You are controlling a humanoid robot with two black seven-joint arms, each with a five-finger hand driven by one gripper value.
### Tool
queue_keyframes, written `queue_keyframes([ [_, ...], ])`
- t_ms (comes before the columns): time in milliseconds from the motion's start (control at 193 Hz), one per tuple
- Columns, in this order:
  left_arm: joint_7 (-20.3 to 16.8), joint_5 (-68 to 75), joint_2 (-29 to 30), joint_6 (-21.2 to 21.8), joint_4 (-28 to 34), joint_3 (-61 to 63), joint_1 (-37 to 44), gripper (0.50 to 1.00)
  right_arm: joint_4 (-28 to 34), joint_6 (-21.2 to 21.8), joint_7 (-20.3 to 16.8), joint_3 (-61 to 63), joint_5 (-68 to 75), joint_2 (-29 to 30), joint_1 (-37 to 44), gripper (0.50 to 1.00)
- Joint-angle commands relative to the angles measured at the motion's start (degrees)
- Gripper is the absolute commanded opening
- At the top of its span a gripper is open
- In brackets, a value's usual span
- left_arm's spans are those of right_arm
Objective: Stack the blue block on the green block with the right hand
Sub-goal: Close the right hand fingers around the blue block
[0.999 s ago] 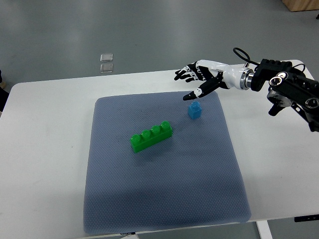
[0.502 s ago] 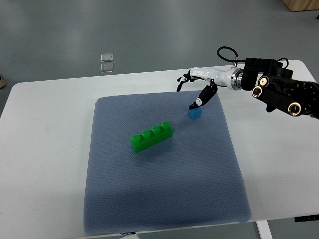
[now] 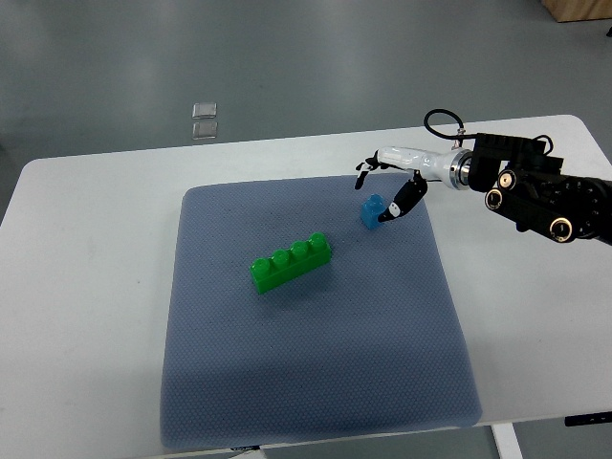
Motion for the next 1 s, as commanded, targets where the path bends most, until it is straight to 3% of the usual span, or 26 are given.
queue_keyframes([
  [0, 0.0, 0.0, 0.0, 0.0, 0.0, 0.1, 0.0, 1.0, -0.7, -0.6, 0.9, -1.0, -0.6, 0.2, -0.1, 0.85],
  [321, 0.0, 0.0, 0.0, 0.0, -0.1, 0.2, 0.0, 1.0, -2.2, -2.4, 1.2, -2.4, -1.6, 2.0, -0.3, 0.819],
  [487, 0.0, 0.0, 0.0, 0.0, -0.1, 0.1, 0.0, 1.0, -2.4, -2.6, 1.2, -3.8, -1.6, 2.1, -0.3, 0.762],
  [730, 0.0, 0.0, 0.0, 0.0, -0.1, 0.1, 0.0, 1.0, -2.4, -3.3, 1.2, -4.4, -1.6, 2.1, -0.8, 0.758],
  [994, 0.0, 0.0, 0.0, 0.0, -0.1, 0.1, 0.0, 1.0, -3.1, -3.4, 1.2, -4.4, -1.6, 2.1, -0.8, 0.699],
])
